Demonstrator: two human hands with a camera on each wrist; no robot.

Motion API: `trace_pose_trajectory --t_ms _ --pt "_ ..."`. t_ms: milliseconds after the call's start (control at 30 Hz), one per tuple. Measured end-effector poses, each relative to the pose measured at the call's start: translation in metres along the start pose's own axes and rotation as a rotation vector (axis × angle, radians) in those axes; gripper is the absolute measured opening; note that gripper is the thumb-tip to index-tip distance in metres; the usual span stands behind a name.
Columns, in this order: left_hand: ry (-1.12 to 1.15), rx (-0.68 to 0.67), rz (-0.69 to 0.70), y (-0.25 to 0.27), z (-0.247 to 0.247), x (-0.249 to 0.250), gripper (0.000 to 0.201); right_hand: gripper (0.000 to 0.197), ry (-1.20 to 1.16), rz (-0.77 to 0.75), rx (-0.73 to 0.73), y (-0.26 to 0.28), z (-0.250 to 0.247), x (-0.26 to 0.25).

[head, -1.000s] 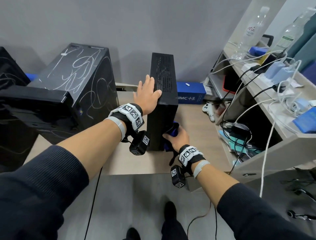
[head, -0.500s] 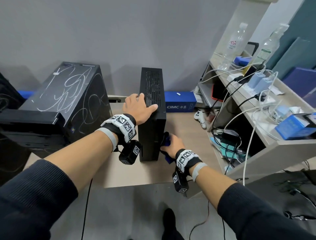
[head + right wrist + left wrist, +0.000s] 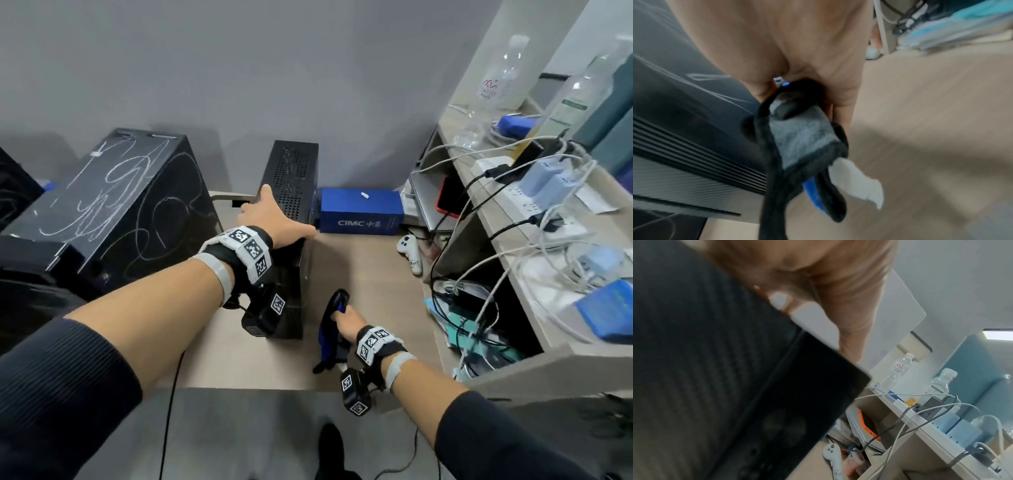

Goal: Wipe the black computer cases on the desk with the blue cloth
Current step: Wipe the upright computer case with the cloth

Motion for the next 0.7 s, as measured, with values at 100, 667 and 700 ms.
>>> trace_pose_trajectory --t_ms 100,667,700 --pt "0.035 0.046 0.003 0.003 -0.004 -0.005 0.137 0.015 -0.052 0.077 -0.041 -0.025 0.018 0.029" --pt "0.686 0.058 -0.056 0.031 -0.030 -0.079 0.056 0.023 -0.735 0.387 0.102 -0.029 0.048 0.085" --pt "0.706 0.068 -0.065 0.030 -0.030 -0.084 0.055 0.018 -0.771 0.398 0.125 -0.008 0.036 0.071"
Point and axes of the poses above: each hand's wrist, its own y-axis away from the middle knuckle, its own z-axis out of the palm, x = y × z, the point moved 10 cm from there along -y, towards the middle knuckle, and after that the axes turned 7 degrees about x, right-handed, at the moved point
